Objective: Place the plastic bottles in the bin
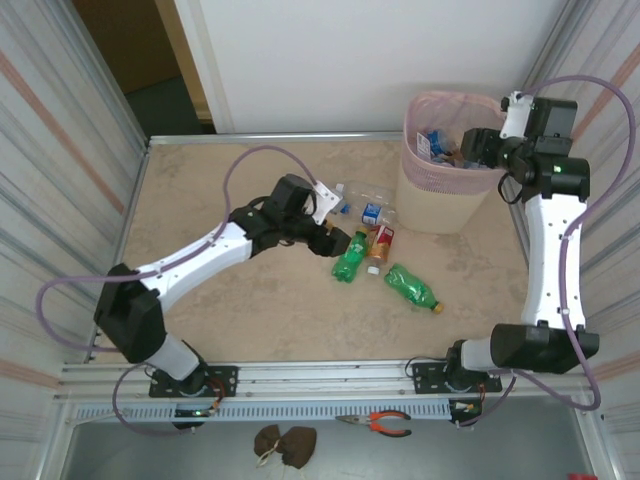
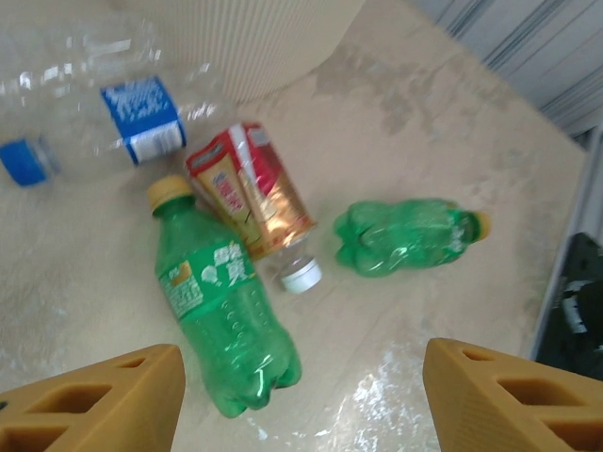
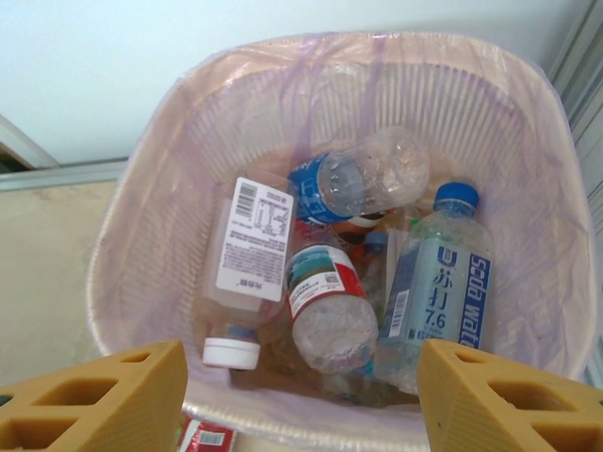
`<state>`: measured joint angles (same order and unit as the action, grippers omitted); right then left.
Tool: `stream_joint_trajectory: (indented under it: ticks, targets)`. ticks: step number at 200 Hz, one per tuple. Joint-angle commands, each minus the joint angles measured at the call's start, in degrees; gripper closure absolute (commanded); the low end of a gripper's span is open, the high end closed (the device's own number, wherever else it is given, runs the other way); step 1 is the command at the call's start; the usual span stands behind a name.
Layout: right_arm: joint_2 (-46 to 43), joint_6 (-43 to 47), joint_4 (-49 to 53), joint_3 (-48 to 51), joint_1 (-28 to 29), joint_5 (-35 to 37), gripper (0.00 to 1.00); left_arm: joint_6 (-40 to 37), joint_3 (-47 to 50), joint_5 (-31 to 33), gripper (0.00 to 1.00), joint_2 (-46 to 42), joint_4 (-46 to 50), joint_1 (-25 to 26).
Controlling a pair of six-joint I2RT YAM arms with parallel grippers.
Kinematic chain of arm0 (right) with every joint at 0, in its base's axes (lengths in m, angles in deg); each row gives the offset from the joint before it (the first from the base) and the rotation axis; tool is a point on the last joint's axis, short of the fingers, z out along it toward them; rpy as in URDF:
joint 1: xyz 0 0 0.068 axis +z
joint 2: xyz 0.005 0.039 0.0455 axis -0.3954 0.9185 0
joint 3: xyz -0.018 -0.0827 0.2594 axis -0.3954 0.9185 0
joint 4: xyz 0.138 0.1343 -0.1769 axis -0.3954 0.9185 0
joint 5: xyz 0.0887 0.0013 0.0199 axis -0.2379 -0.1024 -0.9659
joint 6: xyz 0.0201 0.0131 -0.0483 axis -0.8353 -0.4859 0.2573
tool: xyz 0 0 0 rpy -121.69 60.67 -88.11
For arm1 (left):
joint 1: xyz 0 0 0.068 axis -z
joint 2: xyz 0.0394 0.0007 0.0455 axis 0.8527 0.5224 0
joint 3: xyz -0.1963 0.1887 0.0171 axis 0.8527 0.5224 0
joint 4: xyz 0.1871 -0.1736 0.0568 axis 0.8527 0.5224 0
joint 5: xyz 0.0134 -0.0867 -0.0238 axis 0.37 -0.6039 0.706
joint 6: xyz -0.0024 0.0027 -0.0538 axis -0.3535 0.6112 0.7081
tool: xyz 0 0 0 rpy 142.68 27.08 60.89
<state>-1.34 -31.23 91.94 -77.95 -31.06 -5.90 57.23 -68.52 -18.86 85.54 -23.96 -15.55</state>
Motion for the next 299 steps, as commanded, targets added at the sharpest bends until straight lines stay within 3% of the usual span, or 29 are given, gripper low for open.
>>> stream_joint_trajectory:
  ticks: [1,46,172,235,299]
  targets:
    - [-3.1,-1.7,-1.4,2.2,-0.5,-2.5,0.35,5.3,-2.6,5.3,0.31,3.5,5.2,0.6]
    - [-5.7,-1.6,-1.1,5.1,-1.0,-2.6,0.35,10.7,-4.3,5.6,0.3,10.2,7.9,1.9]
    - [-7.5,-1.0,-1.1,6.5,-1.2,-2.5,0.35,12.7,-8.0,8.7,0.19,22.4,6.3,4.8]
    - [-7.0,-1.0,-1.4,7.2,-1.2,-3.1,0.35,12.9,-8.0,6.6,0.22,25.4,6.1,5.3]
    - [-7.6,-1.0,-1.6,7.3,-1.2,-3.1,0.34,12.8,-7.8,7.1,0.34,24.7,6.5,5.3]
